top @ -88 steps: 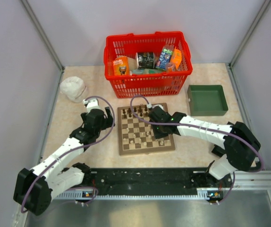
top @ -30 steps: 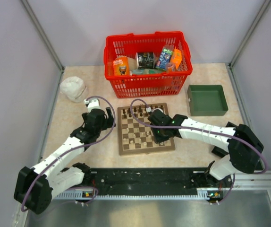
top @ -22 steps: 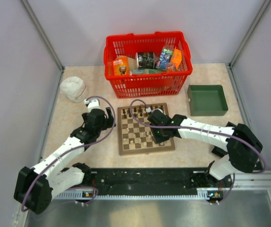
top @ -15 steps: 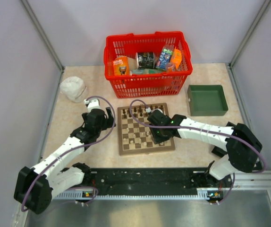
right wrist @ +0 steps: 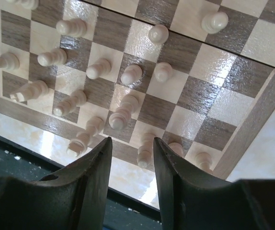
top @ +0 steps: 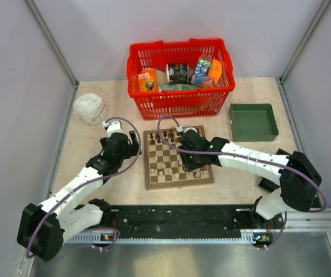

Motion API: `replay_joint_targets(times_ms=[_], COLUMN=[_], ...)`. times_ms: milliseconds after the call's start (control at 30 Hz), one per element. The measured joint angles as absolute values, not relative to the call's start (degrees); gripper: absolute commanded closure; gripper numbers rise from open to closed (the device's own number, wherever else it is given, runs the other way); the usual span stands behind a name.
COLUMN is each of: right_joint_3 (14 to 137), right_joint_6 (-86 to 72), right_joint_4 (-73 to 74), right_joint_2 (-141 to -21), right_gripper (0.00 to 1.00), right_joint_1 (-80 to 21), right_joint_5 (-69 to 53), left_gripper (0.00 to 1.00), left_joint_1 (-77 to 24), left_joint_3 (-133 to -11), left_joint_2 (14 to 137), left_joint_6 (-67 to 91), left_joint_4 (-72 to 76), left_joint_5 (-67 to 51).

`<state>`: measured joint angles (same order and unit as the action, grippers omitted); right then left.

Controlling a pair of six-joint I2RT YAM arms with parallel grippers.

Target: Set up the chess pieces on the board

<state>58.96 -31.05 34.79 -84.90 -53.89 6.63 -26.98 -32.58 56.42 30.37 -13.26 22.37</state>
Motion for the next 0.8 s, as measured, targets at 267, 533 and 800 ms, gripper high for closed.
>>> replay_joint_targets(times_ms=[267,533,800], right_joint_3=[59.05,59.05,59.05], right_joint_6=[-31.16,-31.77,-31.73], right_joint_4=[32.58,29.30,28.67], right_joint_2=[-85.01,-85.06,-87.33], right_gripper=[0.57,0.57,0.62], right_joint_1=[-53.89,-53.89,-53.89], right_joint_5=[7.38,7.46,7.42], left_gripper=[0.01,0.01,0.01], left_joint_1=[-26.98,-26.98,-26.98], left_joint_3=[-32.58,-32.58,-32.58], left_joint_2=[55.88,55.64,55.68], left_joint_6=[30.37,30.35,30.35], left_joint_4=[-13.32,-13.34,-13.34], left_joint_5=[22.39,22.39,22.39])
